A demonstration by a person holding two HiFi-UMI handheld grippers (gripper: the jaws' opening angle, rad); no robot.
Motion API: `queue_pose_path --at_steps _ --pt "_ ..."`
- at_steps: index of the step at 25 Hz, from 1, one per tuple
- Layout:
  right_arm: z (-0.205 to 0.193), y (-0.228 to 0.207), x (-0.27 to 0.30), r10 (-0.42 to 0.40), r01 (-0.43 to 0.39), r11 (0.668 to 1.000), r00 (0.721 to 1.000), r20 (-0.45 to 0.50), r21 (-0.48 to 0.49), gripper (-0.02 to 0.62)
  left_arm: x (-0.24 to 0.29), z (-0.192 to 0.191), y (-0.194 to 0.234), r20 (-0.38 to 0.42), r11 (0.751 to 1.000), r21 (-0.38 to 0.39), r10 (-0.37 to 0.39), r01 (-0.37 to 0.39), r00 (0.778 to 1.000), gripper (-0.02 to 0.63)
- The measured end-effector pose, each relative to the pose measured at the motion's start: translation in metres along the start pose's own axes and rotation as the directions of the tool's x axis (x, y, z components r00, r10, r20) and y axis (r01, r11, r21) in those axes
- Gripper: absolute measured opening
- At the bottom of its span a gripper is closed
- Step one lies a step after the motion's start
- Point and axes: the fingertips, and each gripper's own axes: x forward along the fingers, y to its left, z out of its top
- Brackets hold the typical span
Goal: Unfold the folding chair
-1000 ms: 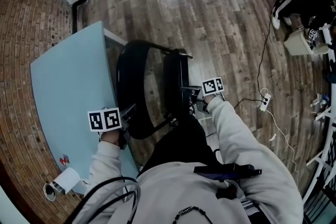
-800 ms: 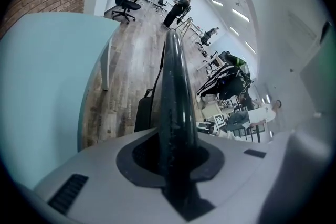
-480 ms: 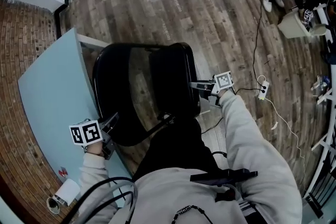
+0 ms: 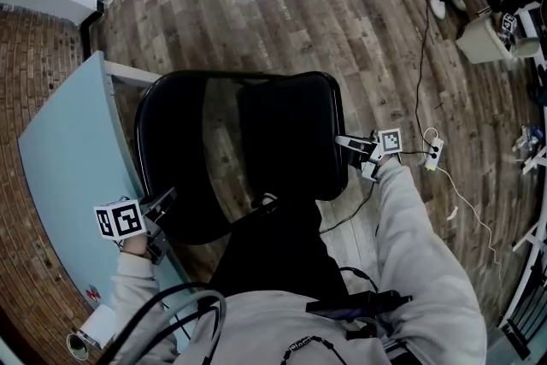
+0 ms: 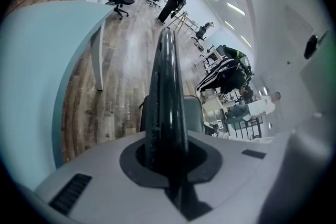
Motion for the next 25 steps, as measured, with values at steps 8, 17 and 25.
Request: queue_pose_path --at_steps 8,17,25 --pt "0.012 -0.047 -0.042 0.067 -0.069 0.998 0.994 0.088 0.017 0.149 0.028 -0.003 0.03 -0.005 0.998 -0.001 -0.062 0.062 0.998 0.048" --pt "0.023 -0.096 -0.092 0.163 -0.159 0.987 0.953 0.255 -0.036 0.161 0.063 -0.015 0.049 0.013 0.975 -0.07 -0.21 0.211 0.978 0.054" --pt "0.029 -0.117 -0.113 0.148 -0.13 0.989 0.927 0.344 -0.075 0.177 0.079 -0.005 0.017 -0.001 0.978 0.014 -0.207 0.207 0.978 0.073"
